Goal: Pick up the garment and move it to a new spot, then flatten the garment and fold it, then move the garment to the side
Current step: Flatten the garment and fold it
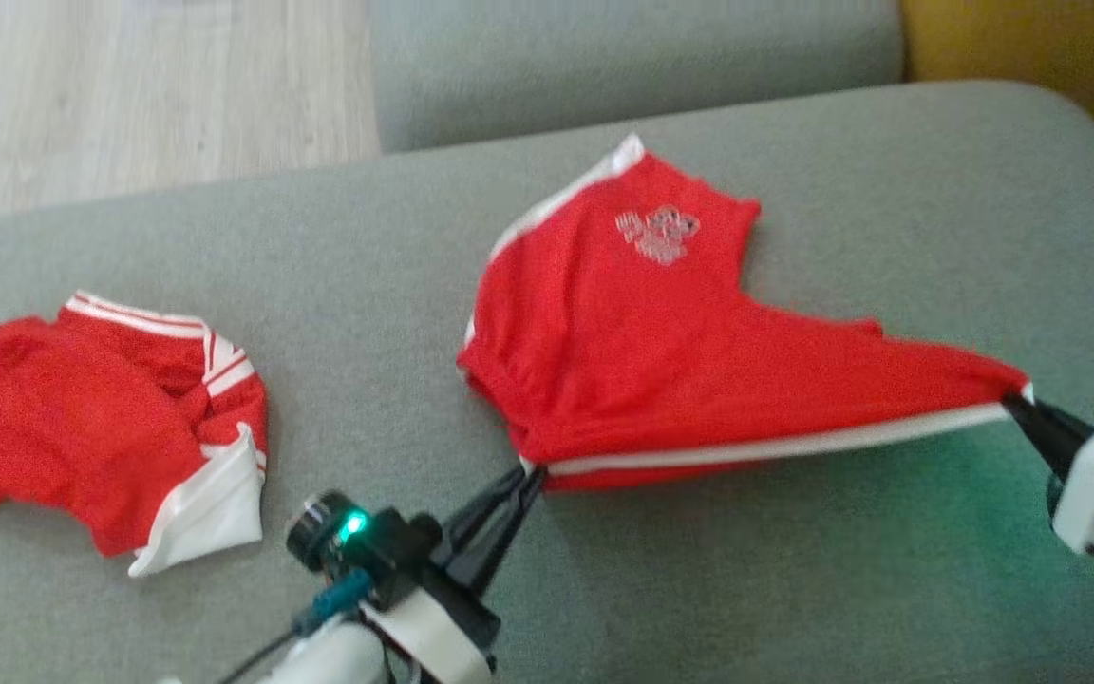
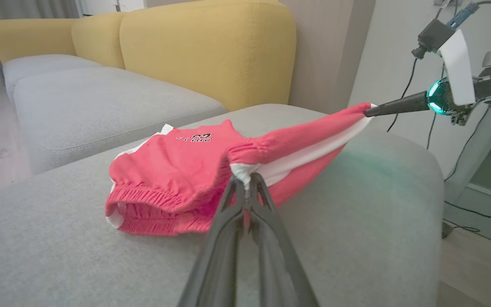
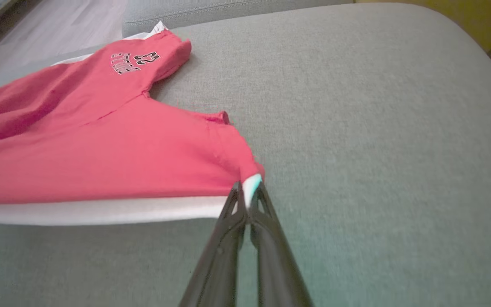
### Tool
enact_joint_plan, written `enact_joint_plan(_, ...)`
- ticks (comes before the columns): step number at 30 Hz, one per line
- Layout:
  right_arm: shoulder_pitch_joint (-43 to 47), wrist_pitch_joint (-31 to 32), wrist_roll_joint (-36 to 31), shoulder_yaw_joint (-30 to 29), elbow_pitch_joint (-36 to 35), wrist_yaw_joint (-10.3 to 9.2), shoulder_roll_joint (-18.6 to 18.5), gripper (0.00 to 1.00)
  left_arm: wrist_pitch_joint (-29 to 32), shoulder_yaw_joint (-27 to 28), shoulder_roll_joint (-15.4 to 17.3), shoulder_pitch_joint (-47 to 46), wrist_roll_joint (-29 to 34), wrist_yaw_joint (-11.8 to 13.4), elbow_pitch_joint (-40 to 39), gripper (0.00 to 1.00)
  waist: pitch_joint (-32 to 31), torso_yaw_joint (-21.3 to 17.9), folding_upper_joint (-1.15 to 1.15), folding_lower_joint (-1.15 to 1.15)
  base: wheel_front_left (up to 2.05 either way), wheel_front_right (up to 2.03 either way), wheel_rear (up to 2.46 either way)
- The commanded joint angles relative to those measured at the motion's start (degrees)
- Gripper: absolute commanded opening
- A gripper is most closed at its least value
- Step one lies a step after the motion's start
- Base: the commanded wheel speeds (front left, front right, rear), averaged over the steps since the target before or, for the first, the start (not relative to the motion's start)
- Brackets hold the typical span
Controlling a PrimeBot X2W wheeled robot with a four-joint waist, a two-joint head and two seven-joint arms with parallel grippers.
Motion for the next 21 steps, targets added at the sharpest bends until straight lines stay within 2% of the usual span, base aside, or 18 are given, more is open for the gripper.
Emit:
enact_joint_plan(1,0.3,-0.4,0.3,-1.0,-1.4,-0.05,-3.3,0.00,-0.2,2.3,1.5,-1.5,-0.7,0.7,-1.8,0.00,-1.6,-0.7,0.00,0.01,0.00,0.00,0.00)
enact_joint_plan(5,5.1,-1.0,1.0,-4.9,-6.3,-0.05,-4.4,0.00,0.7,2.6,2.0,1.5,-2.0,2.8,-6.2,0.00,-2.6,-0.8,0.00,0.01,0.00,0.00,0.00)
enact_joint_plan(10,7.4,-1.8,-1.9,-10.7,-11.1,-0.05,-3.0,0.00,1.5,3.5,3.1,2.1,-2.2,4.8,-9.8,0.00,-1.7,-0.3,0.00,0.01,0.00,0.00,0.00)
enact_joint_plan(16,4.0,0.0,-8.6,-17.8,-13.3,-0.05,1.5,0.00,2.4,4.4,3.0,-1.9,-1.5,5.0,-10.8,0.00,2.8,2.0,0.00,0.01,0.00,0.00,0.00)
enact_joint_plan(21,-2.0,4.3,-14.0,-20.6,-13.7,-0.05,5.3,0.00,3.0,5.1,2.2,-6.1,-1.2,4.3,-9.2,0.00,6.7,4.7,0.00,0.01,0.00,0.00,0.00)
